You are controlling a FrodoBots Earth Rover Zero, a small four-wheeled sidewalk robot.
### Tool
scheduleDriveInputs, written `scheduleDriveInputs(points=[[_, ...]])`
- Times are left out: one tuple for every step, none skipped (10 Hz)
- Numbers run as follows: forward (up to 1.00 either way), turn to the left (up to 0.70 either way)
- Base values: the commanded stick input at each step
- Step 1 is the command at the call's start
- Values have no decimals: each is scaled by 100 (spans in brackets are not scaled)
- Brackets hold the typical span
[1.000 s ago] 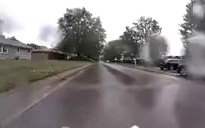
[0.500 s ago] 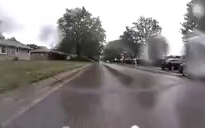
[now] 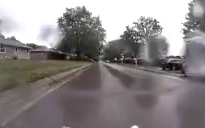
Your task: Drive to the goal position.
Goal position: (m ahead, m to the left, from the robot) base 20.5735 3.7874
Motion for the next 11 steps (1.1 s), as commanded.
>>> scheduleDriveInputs(points=[[50, -1], [50, -1], [50, 49], [50, 49], [50, 19], [50, -1], [50, -1], [50, -1], [50, -1], [50, -1], [50, -1]])
